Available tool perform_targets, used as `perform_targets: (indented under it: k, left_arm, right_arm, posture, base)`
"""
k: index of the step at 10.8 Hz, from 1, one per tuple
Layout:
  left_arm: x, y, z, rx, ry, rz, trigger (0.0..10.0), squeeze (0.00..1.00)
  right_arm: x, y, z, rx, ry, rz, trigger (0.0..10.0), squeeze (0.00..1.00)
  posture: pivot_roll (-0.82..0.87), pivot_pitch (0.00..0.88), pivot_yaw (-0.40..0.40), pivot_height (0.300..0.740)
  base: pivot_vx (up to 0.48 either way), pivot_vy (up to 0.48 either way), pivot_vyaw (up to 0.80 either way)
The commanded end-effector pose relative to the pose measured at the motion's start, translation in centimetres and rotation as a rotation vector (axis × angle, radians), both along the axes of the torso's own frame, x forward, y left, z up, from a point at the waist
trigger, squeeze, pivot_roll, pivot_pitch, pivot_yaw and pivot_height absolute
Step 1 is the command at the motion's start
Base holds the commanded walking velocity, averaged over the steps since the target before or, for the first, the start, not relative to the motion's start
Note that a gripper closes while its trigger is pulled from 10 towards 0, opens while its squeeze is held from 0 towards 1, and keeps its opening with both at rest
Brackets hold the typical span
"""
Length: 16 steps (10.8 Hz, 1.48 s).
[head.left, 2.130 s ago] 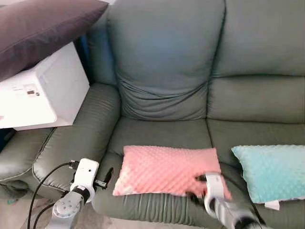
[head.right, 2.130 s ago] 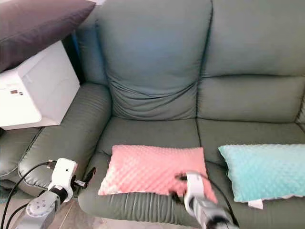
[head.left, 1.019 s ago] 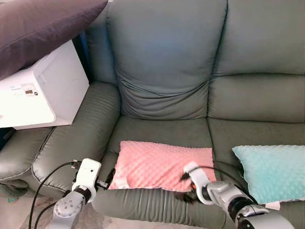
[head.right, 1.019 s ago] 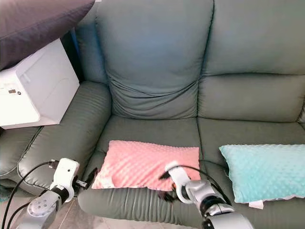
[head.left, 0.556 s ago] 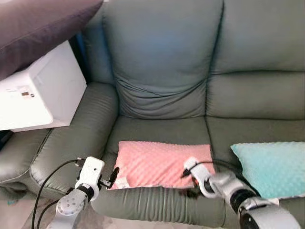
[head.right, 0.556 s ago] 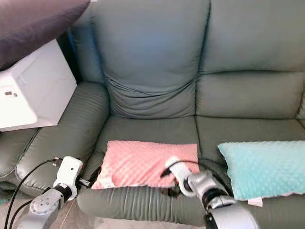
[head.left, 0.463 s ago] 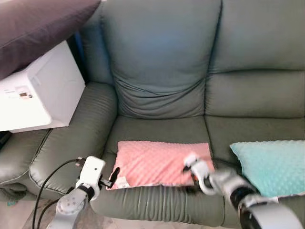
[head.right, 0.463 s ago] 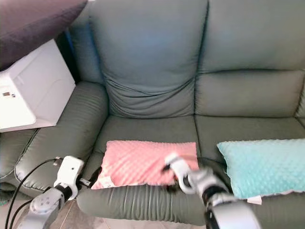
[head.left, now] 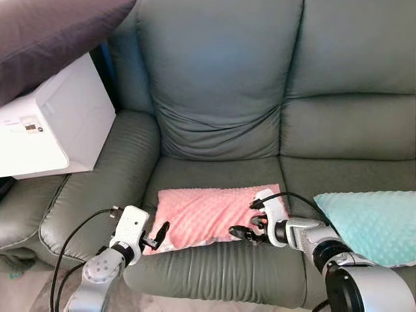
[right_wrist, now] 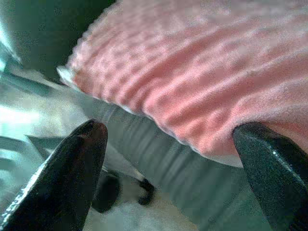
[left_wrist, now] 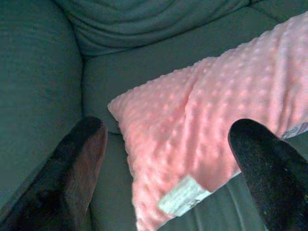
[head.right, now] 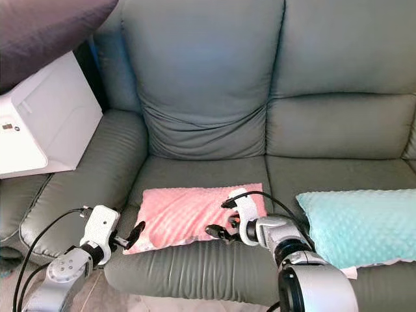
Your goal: Move the pillow to the sofa
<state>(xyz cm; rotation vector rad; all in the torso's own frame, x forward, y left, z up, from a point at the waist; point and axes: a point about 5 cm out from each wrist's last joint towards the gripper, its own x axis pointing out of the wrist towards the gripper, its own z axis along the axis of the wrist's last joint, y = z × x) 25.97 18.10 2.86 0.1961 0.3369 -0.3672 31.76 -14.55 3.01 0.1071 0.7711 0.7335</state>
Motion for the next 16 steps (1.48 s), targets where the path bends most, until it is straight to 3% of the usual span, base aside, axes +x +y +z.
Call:
perform_targets:
  k: [1, 3, 4, 5, 6, 8, 9, 10, 11, 13, 14, 15, 16]
  left_arm:
    - [-0.1, 0.3, -0.3, 0.009, 0.02, 0.004, 10.0, 0.0]
    - [0.5, 0.4, 0.2, 0.005, -0.016, 0.034, 10.0, 0.0]
    - [1.1, 0.6, 0.7, 0.007, -0.054, 0.075, 10.0, 0.0]
    - [1.4, 0.5, 1.0, -0.002, -0.073, 0.094, 10.0, 0.0]
    - [1.6, 0.3, 1.1, -0.006, -0.081, 0.099, 10.0, 0.0]
    - [1.9, -0.3, 1.1, -0.01, -0.103, 0.113, 10.0, 0.0]
    - [2.0, -0.4, 1.3, -0.002, -0.126, 0.132, 10.0, 0.0]
    - [2.1, -0.4, 1.5, -0.008, -0.157, 0.153, 10.0, 0.0]
    - [2.3, 0.0, 1.9, -0.002, -0.203, 0.21, 10.0, 0.0]
    - [1.8, 3.2, 2.6, 0.032, -0.311, 0.455, 10.0, 0.0]
    - [1.1, 4.9, 2.8, 0.03, -0.339, 0.562, 10.0, 0.0]
    - [0.3, 5.5, 2.5, 0.031, -0.34, 0.584, 10.0, 0.0]
    - [-0.1, 5.5, 2.0, 0.027, -0.324, 0.574, 10.0, 0.0]
  right_arm:
    - [0.1, 0.7, 0.3, 0.063, -0.014, 0.01, 10.0, 0.0]
    - [1.0, 0.8, 1.2, 0.163, -0.099, -0.097, 10.0, 0.0]
    - [2.3, -0.2, 5.7, 0.522, -0.219, 0.056, 10.0, 0.0]
    - [-1.2, -1.2, 15.6, 0.645, -0.436, 0.174, 10.0, 0.0]
    - [-1.3, 0.6, 16.6, 0.625, -0.528, 0.136, 10.0, 0.0]
    - [0.4, 1.5, 14.5, 0.409, -0.694, -0.045, 10.0, 0.0]
    - [-0.4, 2.2, 13.9, 0.25, -0.723, -0.077, 10.0, 0.0]
    - [-0.6, 2.8, 12.8, 0.155, -0.758, -0.145, 10.0, 0.0]
    - [-0.2, 2.4, 11.6, 0.04, -0.817, -0.215, 10.0, 0.0]
    - [0.3, -0.9, 8.5, -0.195, -0.794, -0.443, 10.0, 0.0]
    - [-0.5, -2.8, 6.4, -0.276, -0.739, -0.504, 10.0, 0.0]
    - [-1.7, -3.8, 4.0, -0.373, -0.71, -0.489, 10.0, 0.0]
    - [-2.4, -4.2, 2.6, -0.353, -0.657, -0.511, 10.0, 0.0]
  posture:
    - [-0.3, 0.101, 0.108, 0.74]
    - [-0.3, 0.094, 0.105, 0.74]
    - [-0.3, 0.087, 0.098, 0.74]
    - [-0.29, 0.079, 0.091, 0.74]
    - [-0.29, 0.072, 0.084, 0.74]
    - [-0.28, 0.064, 0.079, 0.74]
    - [-0.27, 0.058, 0.075, 0.74]
    - [-0.28, 0.057, 0.073, 0.74]
    - [-0.27, 0.054, 0.069, 0.74]
    - [-0.27, 0.05, 0.067, 0.74]
    - [-0.27, 0.052, 0.068, 0.74]
    - [-0.26, 0.054, 0.068, 0.74]
    - [-0.26, 0.053, 0.07, 0.74]
  base:
    - [0.0, 0.0, 0.0]
    - [0.0, 0.0, 0.0]
    - [0.0, 0.0, 0.0]
    - [0.0, 0.0, 0.0]
    - [0.0, 0.0, 0.0]
    - [0.0, 0.0, 0.0]
    - [0.0, 0.0, 0.0]
    - [0.0, 0.0, 0.0]
    - [0.0, 0.0, 0.0]
    - [0.0, 0.0, 0.0]
    - [0.0, 0.0, 0.0]
    - [0.0, 0.0, 0.0]
    - [0.0, 0.0, 0.0]
